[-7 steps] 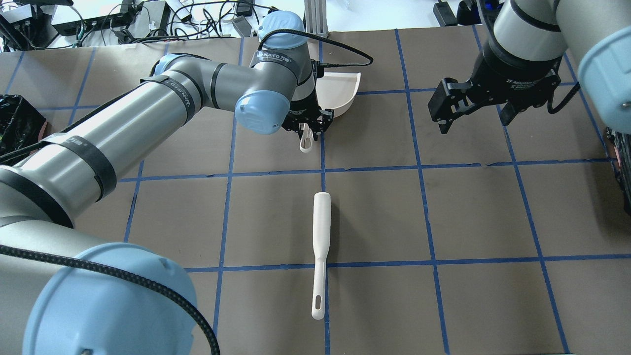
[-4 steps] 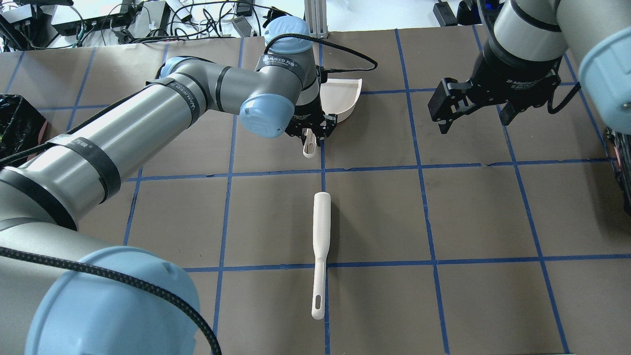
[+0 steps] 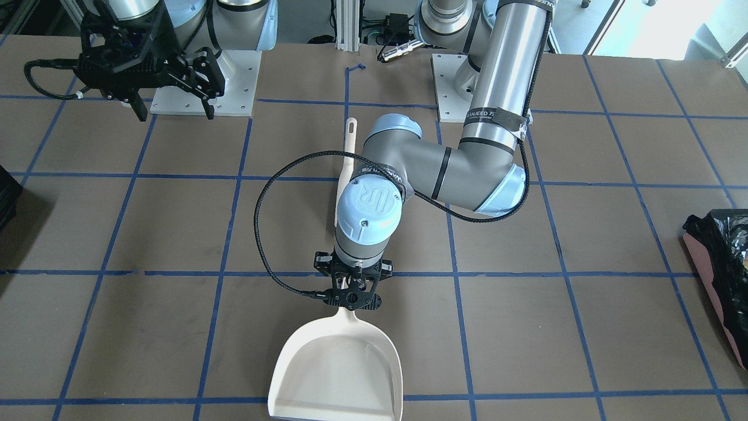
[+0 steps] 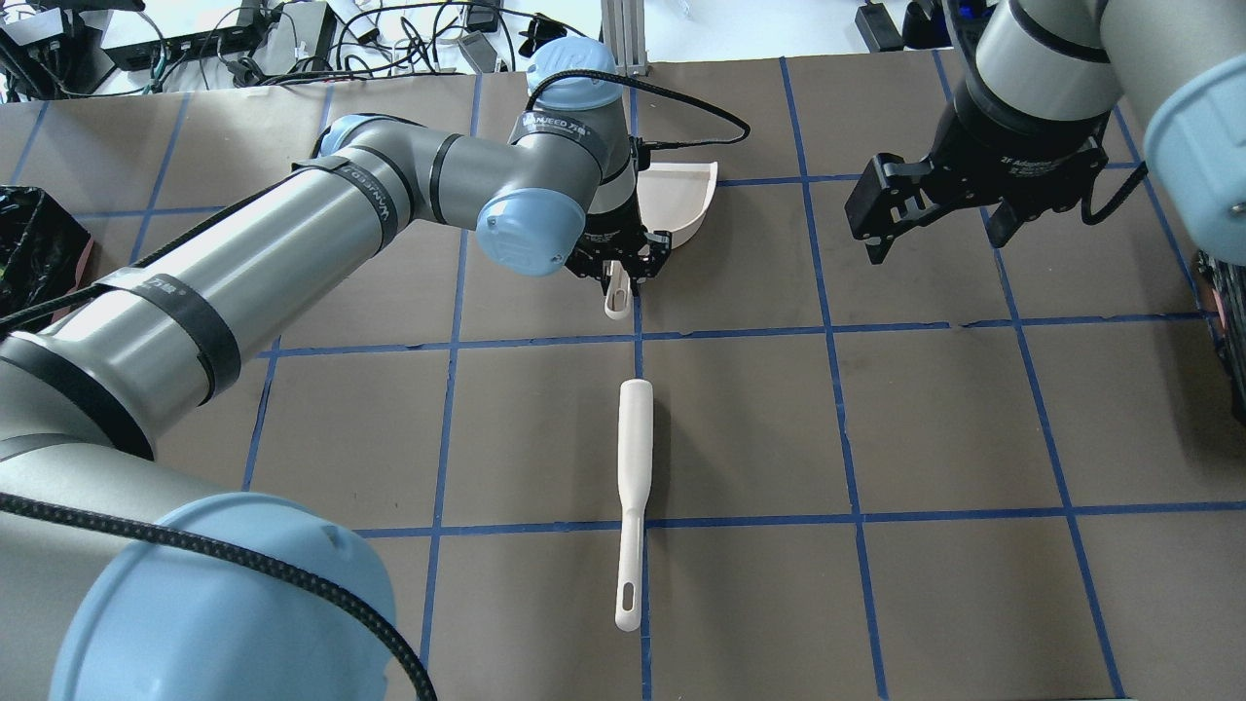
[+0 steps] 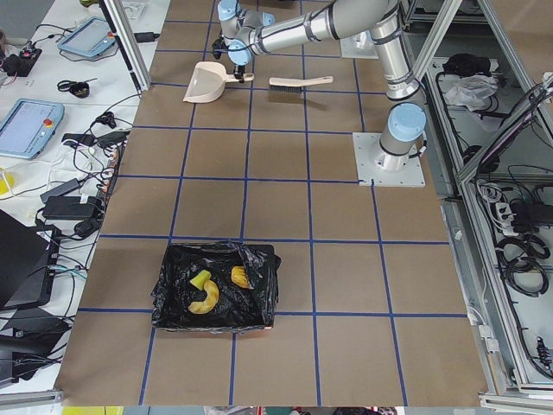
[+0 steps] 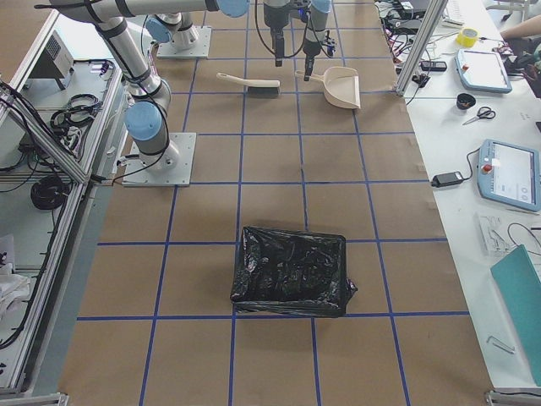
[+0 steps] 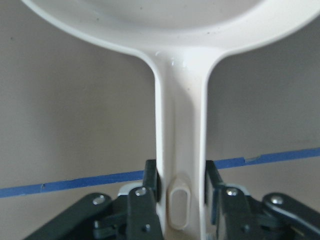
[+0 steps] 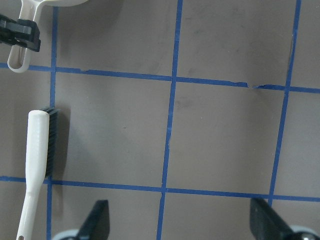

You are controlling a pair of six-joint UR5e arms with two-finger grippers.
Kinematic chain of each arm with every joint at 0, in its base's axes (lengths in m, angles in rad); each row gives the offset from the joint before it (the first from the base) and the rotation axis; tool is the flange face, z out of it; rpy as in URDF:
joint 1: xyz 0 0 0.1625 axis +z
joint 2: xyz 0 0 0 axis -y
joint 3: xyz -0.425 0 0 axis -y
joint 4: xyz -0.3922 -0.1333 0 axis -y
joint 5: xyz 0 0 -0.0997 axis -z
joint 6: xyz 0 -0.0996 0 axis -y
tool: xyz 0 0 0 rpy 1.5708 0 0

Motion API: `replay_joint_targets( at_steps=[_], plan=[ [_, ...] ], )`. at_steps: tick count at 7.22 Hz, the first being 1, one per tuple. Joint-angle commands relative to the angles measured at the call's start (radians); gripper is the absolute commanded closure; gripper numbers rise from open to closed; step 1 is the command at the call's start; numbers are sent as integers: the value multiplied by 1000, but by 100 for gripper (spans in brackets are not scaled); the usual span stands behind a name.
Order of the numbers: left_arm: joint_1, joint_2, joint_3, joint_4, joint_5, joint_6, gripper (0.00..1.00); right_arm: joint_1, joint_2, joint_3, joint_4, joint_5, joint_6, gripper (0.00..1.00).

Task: Sweep and dump trash in nearest bin
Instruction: 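Carry the empty dustpan back and set it on the table with the left gripper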

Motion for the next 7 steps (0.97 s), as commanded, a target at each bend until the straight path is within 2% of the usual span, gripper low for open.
replay_joint_targets(
  at_steps=[1,2,3,4,5,7],
  plan=[
    [0,-2,0,0,1,1,91,0,0,0,0,0,0,0],
    [0,1,0,1,0,-1,67,0,0,0,0,0,0,0],
    [0,10,0,0,1,-1,29,0,0,0,1,0,0,0],
    [-3,17,0,0,1,-1,20,1,0,0,2,0,0,0],
    [-3,24,0,0,0,-1,3,0,0,0,0,0,0,0],
    [-3,27,1,1,4,-1,0,1,0,0,1,0,0,0]
  ],
)
